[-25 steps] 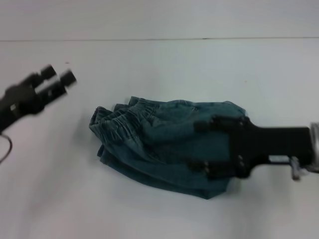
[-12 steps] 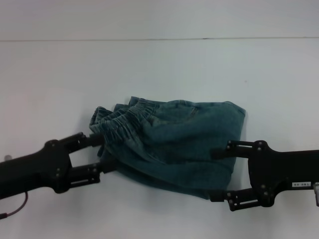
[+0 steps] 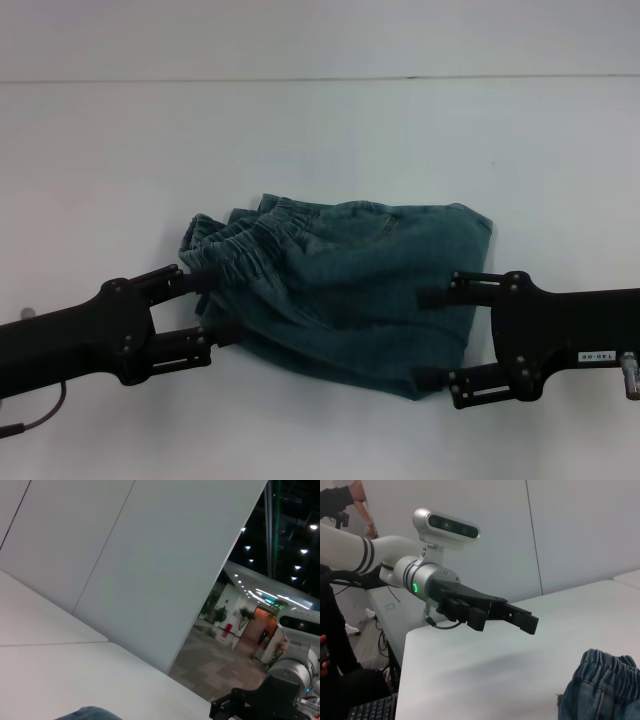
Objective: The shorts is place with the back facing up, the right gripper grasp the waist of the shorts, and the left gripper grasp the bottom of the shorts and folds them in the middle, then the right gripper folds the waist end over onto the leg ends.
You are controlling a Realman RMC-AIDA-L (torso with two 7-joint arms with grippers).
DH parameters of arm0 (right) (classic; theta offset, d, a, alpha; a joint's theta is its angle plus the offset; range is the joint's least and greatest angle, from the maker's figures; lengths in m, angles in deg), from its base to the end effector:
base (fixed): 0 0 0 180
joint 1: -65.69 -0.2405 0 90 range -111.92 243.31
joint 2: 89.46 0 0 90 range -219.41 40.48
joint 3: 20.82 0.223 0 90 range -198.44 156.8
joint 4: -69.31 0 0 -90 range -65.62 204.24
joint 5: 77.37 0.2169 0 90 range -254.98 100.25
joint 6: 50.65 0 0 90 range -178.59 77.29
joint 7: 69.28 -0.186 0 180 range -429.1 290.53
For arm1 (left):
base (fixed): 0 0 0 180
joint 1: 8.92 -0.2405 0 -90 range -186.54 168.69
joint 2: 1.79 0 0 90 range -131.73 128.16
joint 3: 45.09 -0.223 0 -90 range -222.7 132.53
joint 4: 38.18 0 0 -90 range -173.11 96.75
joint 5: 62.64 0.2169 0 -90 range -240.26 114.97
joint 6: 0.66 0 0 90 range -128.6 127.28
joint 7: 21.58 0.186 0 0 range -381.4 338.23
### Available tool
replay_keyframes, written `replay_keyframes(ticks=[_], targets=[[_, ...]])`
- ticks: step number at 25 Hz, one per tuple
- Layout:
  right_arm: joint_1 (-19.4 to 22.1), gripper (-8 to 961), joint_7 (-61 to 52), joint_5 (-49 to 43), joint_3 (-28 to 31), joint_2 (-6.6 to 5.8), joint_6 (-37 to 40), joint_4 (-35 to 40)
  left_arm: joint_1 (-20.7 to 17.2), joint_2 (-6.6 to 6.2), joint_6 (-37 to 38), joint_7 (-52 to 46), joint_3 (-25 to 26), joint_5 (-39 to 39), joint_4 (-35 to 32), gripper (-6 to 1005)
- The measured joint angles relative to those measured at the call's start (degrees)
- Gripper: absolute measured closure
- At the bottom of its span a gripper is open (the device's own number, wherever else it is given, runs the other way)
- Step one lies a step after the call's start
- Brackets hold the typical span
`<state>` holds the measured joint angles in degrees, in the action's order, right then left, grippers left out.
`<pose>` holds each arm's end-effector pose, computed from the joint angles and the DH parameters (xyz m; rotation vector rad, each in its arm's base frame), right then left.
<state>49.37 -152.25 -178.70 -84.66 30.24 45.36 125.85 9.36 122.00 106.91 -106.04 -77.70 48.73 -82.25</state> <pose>0.1959 0.2760 -0.0249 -2.9510 0.4143 0.7194 -0.2300 0.2596 -0.0009 -2.6650 -0.8518 -1.0765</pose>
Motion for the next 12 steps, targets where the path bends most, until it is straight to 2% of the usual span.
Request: replay_keyframes(ticks=[12], targets=[[-0.4,39,-1.1,-0.2,0.2,0.06,-0.3,-0.9,0.2,-0.16,-0.1,0.0,-0.3,0.1,0.5,138]])
